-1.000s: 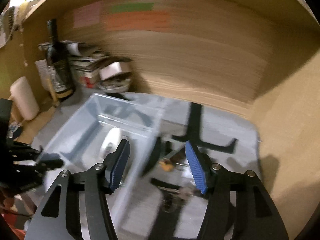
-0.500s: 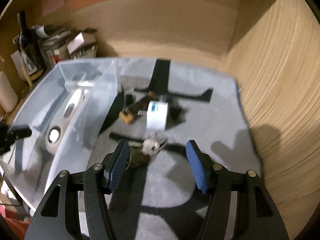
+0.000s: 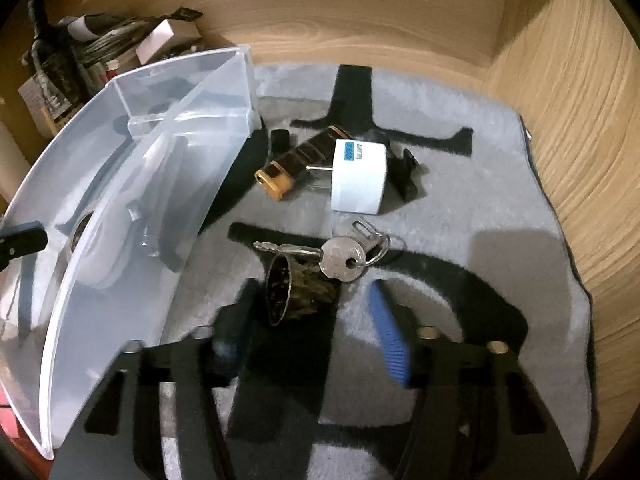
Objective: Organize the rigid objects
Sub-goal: 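Grasp the bronze bell-shaped object on the rug with the right gripper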
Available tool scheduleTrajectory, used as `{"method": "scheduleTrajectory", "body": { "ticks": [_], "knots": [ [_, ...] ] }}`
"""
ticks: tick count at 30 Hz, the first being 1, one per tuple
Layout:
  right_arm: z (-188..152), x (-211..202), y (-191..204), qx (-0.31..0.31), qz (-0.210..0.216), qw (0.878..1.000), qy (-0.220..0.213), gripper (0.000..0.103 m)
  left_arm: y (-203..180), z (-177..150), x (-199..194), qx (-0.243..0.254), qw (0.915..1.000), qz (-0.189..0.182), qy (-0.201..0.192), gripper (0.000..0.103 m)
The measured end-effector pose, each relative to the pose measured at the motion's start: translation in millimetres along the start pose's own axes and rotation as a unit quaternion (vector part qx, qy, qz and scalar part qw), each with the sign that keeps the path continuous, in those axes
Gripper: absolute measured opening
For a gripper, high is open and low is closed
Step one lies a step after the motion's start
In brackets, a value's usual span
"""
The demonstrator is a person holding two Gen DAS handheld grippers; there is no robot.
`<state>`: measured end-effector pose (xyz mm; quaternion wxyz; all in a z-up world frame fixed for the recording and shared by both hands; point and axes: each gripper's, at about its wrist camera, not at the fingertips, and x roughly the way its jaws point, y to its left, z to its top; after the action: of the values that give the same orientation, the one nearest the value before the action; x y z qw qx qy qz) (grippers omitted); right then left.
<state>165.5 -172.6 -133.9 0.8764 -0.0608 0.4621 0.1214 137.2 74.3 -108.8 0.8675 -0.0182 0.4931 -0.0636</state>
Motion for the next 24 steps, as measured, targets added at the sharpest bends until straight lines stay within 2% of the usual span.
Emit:
{"method": "scheduleTrajectory", "body": {
  "ticks": [1,9,24],
  "knots": [
    [0,-1,0,-0.001,0.0,1.0,-0.001,0.034,0,0,0,0.0,1.0,0.0,0.0,0.013],
    [-2,-13,-1,0.003,-0.006,1.0,-0.017,0.034,-1,0,1,0.002,1.0,0.002,-0.001,0.013],
    [32,-62,14,-0.016,-0.004,0.994,-0.11,0.034,-1,0,-4,0.0,1.0,0.001,-0.007,0.013]
  ]
}}
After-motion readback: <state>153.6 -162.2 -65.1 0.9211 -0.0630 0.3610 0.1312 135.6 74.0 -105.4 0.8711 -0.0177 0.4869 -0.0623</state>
